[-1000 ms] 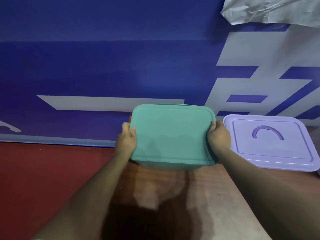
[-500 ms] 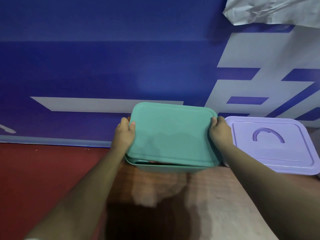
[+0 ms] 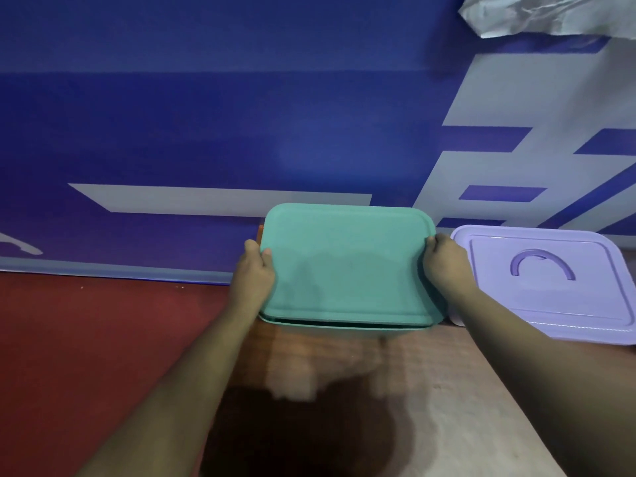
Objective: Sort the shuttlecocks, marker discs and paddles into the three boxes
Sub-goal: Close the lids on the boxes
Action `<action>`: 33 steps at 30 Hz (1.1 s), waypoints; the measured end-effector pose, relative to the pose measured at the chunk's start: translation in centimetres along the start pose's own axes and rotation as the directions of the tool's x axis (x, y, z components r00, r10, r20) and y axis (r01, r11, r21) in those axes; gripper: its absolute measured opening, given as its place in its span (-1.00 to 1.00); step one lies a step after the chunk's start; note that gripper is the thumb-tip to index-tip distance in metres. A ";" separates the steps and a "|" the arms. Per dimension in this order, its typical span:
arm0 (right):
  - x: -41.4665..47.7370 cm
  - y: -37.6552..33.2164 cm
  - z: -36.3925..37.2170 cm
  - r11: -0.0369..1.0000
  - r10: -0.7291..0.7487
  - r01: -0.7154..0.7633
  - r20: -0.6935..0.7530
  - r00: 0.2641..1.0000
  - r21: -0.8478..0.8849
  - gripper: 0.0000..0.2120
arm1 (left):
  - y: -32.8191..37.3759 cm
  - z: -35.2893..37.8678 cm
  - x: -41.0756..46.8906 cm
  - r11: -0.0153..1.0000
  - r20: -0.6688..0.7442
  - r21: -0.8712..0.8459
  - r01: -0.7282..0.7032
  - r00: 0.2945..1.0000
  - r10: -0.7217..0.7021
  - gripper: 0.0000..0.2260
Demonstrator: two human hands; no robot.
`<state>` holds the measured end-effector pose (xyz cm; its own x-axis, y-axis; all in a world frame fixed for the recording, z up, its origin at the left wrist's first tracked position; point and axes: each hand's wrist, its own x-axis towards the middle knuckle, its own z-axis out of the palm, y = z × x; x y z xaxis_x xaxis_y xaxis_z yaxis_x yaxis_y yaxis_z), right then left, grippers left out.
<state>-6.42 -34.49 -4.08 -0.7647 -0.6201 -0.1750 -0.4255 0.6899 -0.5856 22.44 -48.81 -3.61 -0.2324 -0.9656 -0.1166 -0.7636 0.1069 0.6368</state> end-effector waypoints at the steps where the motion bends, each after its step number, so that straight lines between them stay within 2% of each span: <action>1: -0.4 0.1 0.1 1.000 0.011 -0.011 0.010 1.000 0.014 -0.67 | -0.2 0.2 -0.3 1.000 -0.012 -0.025 -0.002 1.000 0.001 -0.85; 4: -2.3 0.5 0.6 0.996 0.037 -0.036 -0.007 0.999 0.086 -0.74 | -1.0 0.6 -1.0 0.996 -0.023 -0.086 0.010 1.000 -0.012 -0.87; 6: -3.2 0.7 0.6 0.984 -0.009 0.015 -0.035 0.999 0.176 -0.79 | -1.2 0.8 -1.2 0.996 -0.035 -0.092 0.001 0.999 -0.004 -0.85; 8: -3.7 0.6 0.3 0.966 -0.125 0.128 -0.025 0.992 0.223 -0.61 | -1.3 0.8 -1.5 0.997 -0.048 -0.072 -0.037 0.998 0.034 -0.79; 9: -4.0 0.8 0.3 0.969 -0.176 0.177 -0.020 0.984 0.171 -0.54 | -1.3 0.8 -1.8 0.995 -0.057 -0.047 -0.084 0.995 0.081 -0.75; 11: -4.8 1.2 0.7 0.952 -0.295 0.288 -0.057 0.954 -0.103 -0.57 | -1.7 0.8 -2.5 0.965 -0.098 0.082 -0.250 0.961 0.257 -0.60; 12: -5.5 1.5 1.0 0.903 -0.380 0.355 -0.060 0.923 -0.243 -0.55 | -2.1 0.8 -3.0 0.909 -0.090 0.187 -0.372 0.915 0.393 -0.53; 14: -6.9 1.9 0.8 0.806 -0.507 0.488 0.032 0.861 -0.335 -0.41 | -2.7 0.5 -4.0 0.733 0.069 0.347 -0.585 0.796 0.602 -0.39; 16: -8.0 2.6 0.2 0.700 -0.602 0.622 0.179 0.778 -0.351 -0.25 | -3.3 -0.2 -4.9 0.595 0.252 0.415 -0.689 0.715 0.653 -0.26; 19: -8.8 3.8 -0.5 0.513 -0.667 0.747 0.351 0.657 -0.423 -0.12 | -3.7 -0.9 -5.7 0.501 0.371 0.468 -0.728 0.676 0.636 -0.24; 22: -8.9 4.3 -0.5 0.435 -0.673 0.771 0.400 0.622 -0.466 -0.18 | -3.8 -0.6 -6.1 0.489 0.341 0.498 -0.716 0.681 0.648 -0.35; 25: -9.2 4.6 -0.2 0.392 -0.690 0.770 0.393 0.608 -0.503 -0.28 | -4.0 0.0 -6.4 0.489 0.298 0.502 -0.713 0.673 0.677 -0.40; 30: -9.7 5.3 0.9 0.353 -0.782 0.778 0.292 0.550 -0.519 -0.38 | -4.2 0.3 -6.6 0.476 0.264 0.498 -0.725 0.650 0.713 -0.46; 33: -10.0 5.5 1.1 0.377 -0.820 0.788 0.219 0.528 -0.487 -0.45 | -4.1 0.5 -6.7 0.498 0.244 0.494 -0.713 0.663 0.708 -0.49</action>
<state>-0.61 -24.88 -6.42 0.0511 -0.9754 0.2146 -0.9986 -0.0465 0.0267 26.81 -42.70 -5.80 -0.8416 -0.5064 0.1876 -0.5115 0.8589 0.0238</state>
